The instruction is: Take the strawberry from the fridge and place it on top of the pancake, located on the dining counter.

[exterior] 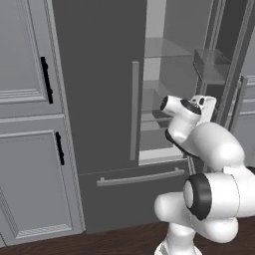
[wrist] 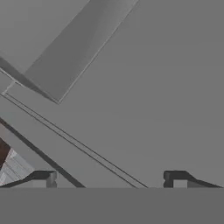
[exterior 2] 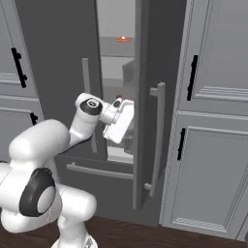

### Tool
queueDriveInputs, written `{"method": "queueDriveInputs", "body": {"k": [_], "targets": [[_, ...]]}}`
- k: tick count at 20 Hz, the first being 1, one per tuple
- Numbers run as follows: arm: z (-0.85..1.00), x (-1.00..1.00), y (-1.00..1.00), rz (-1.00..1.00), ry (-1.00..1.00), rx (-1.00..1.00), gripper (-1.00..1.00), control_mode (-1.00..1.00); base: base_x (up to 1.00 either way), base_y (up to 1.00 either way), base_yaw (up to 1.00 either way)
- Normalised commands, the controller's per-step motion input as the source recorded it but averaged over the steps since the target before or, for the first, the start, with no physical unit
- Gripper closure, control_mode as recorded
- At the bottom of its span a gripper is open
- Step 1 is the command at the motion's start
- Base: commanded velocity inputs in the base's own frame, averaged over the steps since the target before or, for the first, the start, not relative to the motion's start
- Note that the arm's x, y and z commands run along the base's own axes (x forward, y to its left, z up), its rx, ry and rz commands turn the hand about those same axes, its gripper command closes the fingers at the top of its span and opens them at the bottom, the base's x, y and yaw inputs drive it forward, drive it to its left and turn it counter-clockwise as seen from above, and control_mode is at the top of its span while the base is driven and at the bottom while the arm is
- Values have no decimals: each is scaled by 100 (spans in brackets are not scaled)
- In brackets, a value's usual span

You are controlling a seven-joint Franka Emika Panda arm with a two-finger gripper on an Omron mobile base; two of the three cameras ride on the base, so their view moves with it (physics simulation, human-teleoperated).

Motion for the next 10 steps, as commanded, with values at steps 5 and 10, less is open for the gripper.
{"method": "queueDriveInputs", "body": {"k": [5,10], "targets": [[-18,0,-100,-17,9,0,-100,-100,0,0,0],[0,0,-60,-2,0,13,-100,-100,0,0,0]]}}
